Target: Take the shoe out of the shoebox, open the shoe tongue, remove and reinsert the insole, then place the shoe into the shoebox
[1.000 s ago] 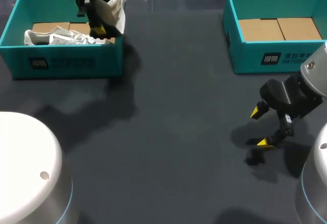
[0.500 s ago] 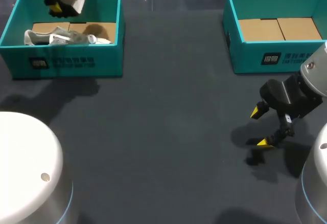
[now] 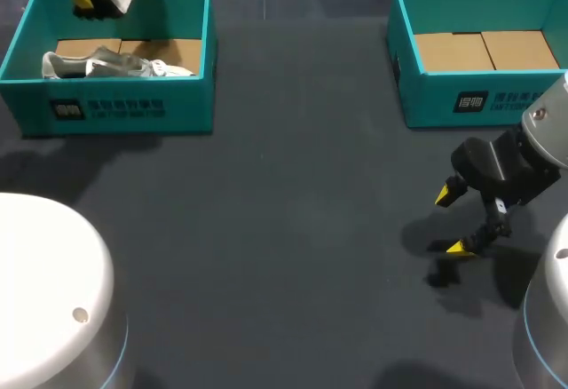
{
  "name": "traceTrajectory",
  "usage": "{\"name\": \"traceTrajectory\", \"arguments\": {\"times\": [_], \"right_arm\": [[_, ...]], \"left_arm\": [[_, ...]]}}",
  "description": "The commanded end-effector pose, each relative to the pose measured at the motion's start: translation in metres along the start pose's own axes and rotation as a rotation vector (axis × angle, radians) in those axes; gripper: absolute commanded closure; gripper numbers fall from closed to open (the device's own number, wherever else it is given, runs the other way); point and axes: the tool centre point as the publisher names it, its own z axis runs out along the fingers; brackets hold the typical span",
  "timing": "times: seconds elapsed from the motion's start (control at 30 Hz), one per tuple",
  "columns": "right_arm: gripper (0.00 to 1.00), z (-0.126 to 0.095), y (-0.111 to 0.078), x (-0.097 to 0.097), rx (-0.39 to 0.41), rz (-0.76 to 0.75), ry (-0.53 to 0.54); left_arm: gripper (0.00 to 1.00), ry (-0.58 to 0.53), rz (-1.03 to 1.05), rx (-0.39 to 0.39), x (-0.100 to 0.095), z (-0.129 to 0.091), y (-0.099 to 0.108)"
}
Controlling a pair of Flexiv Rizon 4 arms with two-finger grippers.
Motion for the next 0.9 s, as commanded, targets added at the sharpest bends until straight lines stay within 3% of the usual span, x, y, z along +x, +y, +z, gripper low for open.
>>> {"name": "traceTrajectory", "arguments": {"times": [0.03,0.2,0.33,0.53,0.6,0.67,0.9], "right_arm": [[0.00,0.000,0.000,0.001,0.001,0.000,-0.001],[0.00,0.000,0.000,0.001,0.001,0.000,-0.001],[0.00,0.000,0.000,0.001,0.001,0.000,-0.001],[0.00,0.000,0.000,0.001,0.001,0.000,-0.001],[0.00,0.000,0.000,0.001,0.001,0.000,-0.001],[0.00,0.000,0.000,0.001,0.001,0.000,-0.001],[0.00,0.000,0.000,0.001,0.001,0.000,-0.001]], "left_arm": [[1.00,-0.002,-0.016,-0.006,-0.018,0.003,0.025],[1.00,-0.002,-0.062,-0.008,-0.037,0.005,0.066],[1.00,-0.008,-0.038,-0.013,-0.046,0.008,0.086],[1.00,0.027,0.263,-0.009,-0.062,0.009,0.120],[1.00,0.046,0.432,0.028,-0.062,0.005,0.129],[1.00,0.064,0.649,-0.003,-0.063,0.000,0.142],[1.00,0.069,0.693,-0.030,-0.065,0.000,0.146]]}}
